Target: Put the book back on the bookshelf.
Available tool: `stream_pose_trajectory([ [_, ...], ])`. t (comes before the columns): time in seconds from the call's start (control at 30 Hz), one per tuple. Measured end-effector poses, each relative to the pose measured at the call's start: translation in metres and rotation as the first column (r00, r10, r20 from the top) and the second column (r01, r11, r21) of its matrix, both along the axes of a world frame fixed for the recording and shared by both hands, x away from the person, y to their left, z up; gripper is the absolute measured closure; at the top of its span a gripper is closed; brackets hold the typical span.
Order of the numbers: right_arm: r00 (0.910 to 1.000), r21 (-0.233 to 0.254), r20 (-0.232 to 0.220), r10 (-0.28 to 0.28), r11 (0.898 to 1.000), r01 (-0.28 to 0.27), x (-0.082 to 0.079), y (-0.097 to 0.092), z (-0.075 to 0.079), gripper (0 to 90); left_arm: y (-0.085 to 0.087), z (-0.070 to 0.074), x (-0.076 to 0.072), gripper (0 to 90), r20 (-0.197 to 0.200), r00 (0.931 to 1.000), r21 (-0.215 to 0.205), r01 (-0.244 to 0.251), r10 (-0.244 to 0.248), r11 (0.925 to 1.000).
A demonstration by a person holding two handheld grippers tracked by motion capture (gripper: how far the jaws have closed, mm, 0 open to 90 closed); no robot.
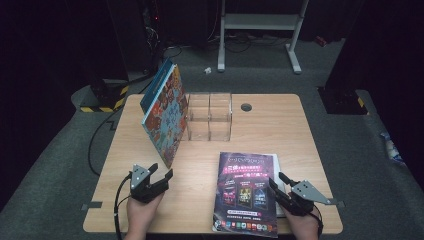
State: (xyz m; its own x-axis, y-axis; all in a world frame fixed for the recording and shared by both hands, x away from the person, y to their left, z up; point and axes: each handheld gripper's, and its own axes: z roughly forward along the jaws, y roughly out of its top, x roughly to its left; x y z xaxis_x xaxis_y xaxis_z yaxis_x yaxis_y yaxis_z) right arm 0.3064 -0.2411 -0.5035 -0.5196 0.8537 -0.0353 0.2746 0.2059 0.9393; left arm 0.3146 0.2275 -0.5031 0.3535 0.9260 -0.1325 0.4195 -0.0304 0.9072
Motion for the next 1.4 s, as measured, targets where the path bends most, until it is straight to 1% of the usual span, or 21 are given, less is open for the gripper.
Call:
stream_pose_trajectory([
  [0.13,1.0,0.002,-0.005,-0.003,1.0,0.003,0.0,0.0,0.0,54.3,-0.004,-0.005,-0.003,33.1,-0.02,0.9996,0.004,0.017,-0.017,0.9998],
  [0.17,1.0,0.002,-0.004,-0.002,1.0,0.002,0.0,0.0,0.0,54.2,-0.004,-0.006,-0.004,32.8,-0.023,0.9995,0.012,0.022,-0.022,0.9997],
  [0.27,1.0,-0.002,-0.006,-0.004,1.0,0.004,0.0,0.0,0.0,53.9,-0.008,-0.009,-0.006,32.0,-0.049,0.9982,0.001,0.036,-0.036,0.9994],
  [0.47,0.9999,-0.003,-0.01,-0.004,1.0,0.004,0.0,0.0,0.0,53.5,-0.021,-0.013,-0.012,31.9,-0.085,0.9935,0.04,0.079,-0.076,0.996],
  [0.57,0.9999,0.001,-0.015,-0.006,1.0,0.006,0.0,-0.001,0.001,53.4,-0.026,-0.015,-0.015,32.2,-0.102,0.9899,0.057,0.104,-0.098,0.993],
  [0.63,0.9998,0.0,-0.02,-0.003,1.0,0.003,-0.001,-0.001,0.0,53.2,-0.03,-0.017,-0.017,31.8,-0.106,0.9885,0.078,0.116,-0.108,0.9901],
  [0.7,0.9996,-0.001,-0.028,-0.001,1.0,0.001,-0.001,-0.001,0.0,52.9,-0.032,-0.017,-0.017,30.0,-0.119,0.986,0.085,0.128,-0.117,0.9882],
  [0.73,0.9995,-0.001,-0.031,0.002,1.0,-0.002,0.0,0.0,0.0,52.2,-0.034,-0.017,-0.017,29.3,-0.127,0.9845,0.075,0.131,-0.121,0.9886],
  [0.77,0.9991,-0.004,-0.041,0.006,1.0,-0.006,0.0,0.0,0.0,51.9,-0.036,-0.018,-0.018,28.3,-0.134,0.9827,0.076,0.139,-0.128,0.9874],
  [0.87,0.9988,-0.009,-0.048,0.011,1.0,-0.011,0.0,0.001,0.0,50.0,-0.042,-0.018,-0.018,23.6,-0.139,0.9815,0.113,0.148,-0.132,0.9825],
  [0.93,0.9981,-0.016,-0.06,0.015,1.0,-0.016,-0.002,0.003,0.0,48.1,-0.046,-0.019,-0.017,19.4,-0.153,0.9792,0.124,0.153,-0.133,0.9805],
  [0.97,0.9977,-0.018,-0.065,0.017,1.0,-0.019,-0.002,0.003,0.0,47.4,-0.047,-0.019,-0.016,17.3,-0.158,0.978,0.127,0.157,-0.136,0.9794],
  [1.03,0.9974,-0.024,-0.068,0.025,0.999,-0.027,-0.004,0.005,0.002,44.9,-0.051,-0.019,-0.015,15.4,-0.173,0.9733,0.109,0.171,-0.151,0.9792],
  [1.1,0.9975,-0.036,-0.068,0.023,0.999,-0.025,-0.007,0.008,0.003,39.7,-0.056,-0.019,-0.013,14.8,-0.184,0.9695,0.116,0.185,-0.161,0.9759],
  [1.13,0.9972,-0.038,-0.071,0.023,0.999,-0.026,-0.008,0.009,0.005,37.9,-0.058,-0.019,-0.012,14.8,-0.184,0.9688,0.113,0.189,-0.166,0.9755],
  [1.17,0.9973,-0.044,-0.071,0.022,0.999,-0.025,-0.009,0.01,0.006,36.7,-0.061,-0.019,-0.011,15.2,-0.182,0.9666,0.1,0.201,-0.18,0.9746],
  [1.2,0.9969,-0.052,-0.074,0.024,0.998,-0.028,-0.01,0.011,0.008,35.3,-0.063,-0.019,-0.01,15.5,-0.179,0.9637,0.099,0.218,-0.198,0.9709],
  [1.23,0.9966,-0.06,-0.078,0.028,0.998,-0.033,-0.01,0.011,0.009,34.7,-0.066,-0.018,-0.01,15.6,-0.175,0.9627,0.107,0.227,-0.206,0.9679],
  [1.33,0.9933,-0.064,-0.114,0.02,0.998,-0.028,-0.009,0.01,0.013,30.0,-0.077,-0.018,-0.006,15.6,-0.179,0.9553,0.13,0.26,-0.235,0.9568],
  [1.37,0.991,-0.063,-0.133,0.016,0.998,-0.025,-0.008,0.01,0.014,28.6,-0.082,-0.018,-0.004,15.7,-0.188,0.9491,0.128,0.279,-0.253,0.9518],
  [1.4,0.9891,-0.065,-0.147,0.01,0.998,-0.02,-0.008,0.009,0.015,27.9,-0.085,-0.018,-0.004,15.8,-0.191,0.9467,0.119,0.285,-0.259,0.9512],
])
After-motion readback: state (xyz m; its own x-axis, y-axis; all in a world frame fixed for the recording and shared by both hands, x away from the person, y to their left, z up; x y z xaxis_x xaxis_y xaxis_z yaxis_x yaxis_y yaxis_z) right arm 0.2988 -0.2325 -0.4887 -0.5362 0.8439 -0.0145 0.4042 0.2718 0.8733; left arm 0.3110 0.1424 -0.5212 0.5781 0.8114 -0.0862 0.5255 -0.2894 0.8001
